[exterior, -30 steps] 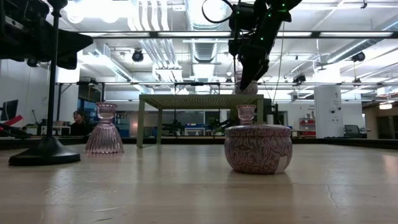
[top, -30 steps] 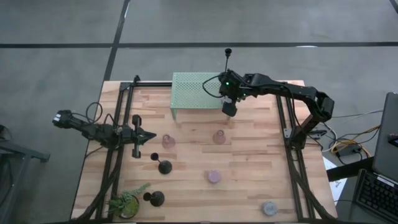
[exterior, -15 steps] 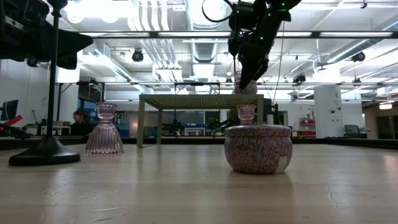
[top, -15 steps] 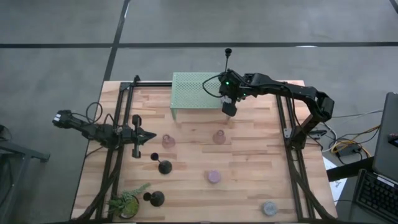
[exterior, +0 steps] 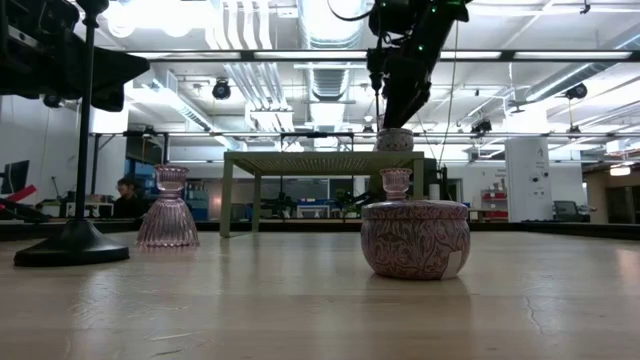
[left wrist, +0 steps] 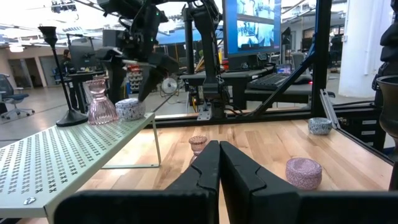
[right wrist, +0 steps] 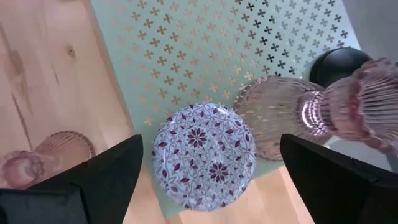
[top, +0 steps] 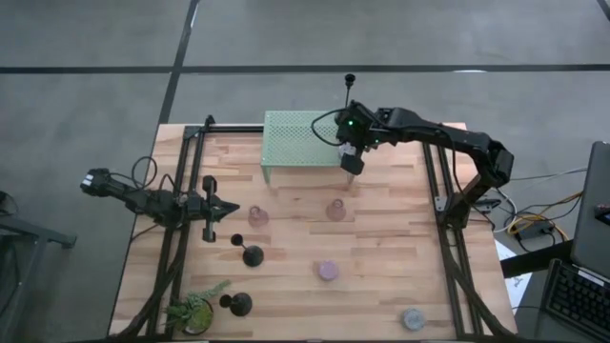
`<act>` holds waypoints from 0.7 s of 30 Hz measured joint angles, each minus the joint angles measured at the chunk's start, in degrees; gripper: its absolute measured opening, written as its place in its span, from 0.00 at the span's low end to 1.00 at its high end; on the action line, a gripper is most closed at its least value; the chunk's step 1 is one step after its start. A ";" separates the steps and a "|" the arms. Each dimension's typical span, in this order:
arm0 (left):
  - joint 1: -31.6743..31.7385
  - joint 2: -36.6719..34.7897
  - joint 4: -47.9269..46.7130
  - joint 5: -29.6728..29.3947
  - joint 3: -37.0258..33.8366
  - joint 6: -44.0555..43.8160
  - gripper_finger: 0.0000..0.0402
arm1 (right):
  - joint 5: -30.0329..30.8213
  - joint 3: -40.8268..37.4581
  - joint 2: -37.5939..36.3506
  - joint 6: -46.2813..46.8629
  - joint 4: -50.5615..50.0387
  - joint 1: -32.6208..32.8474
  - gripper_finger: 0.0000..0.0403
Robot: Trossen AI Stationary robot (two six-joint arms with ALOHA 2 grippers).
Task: Pick & Place candle stick holders
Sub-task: Put the top black candle holder on the shelf
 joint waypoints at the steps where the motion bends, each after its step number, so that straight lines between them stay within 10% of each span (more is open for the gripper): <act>1: 0.02 -0.02 -0.01 0.01 0.00 0.00 0.04 | 0.00 0.46 -0.02 -0.05 -0.45 0.06 0.93; 21: 0.02 -0.02 0.00 0.01 0.00 0.00 0.03 | -8.11 6.46 -2.97 8.11 -15.13 12.41 0.93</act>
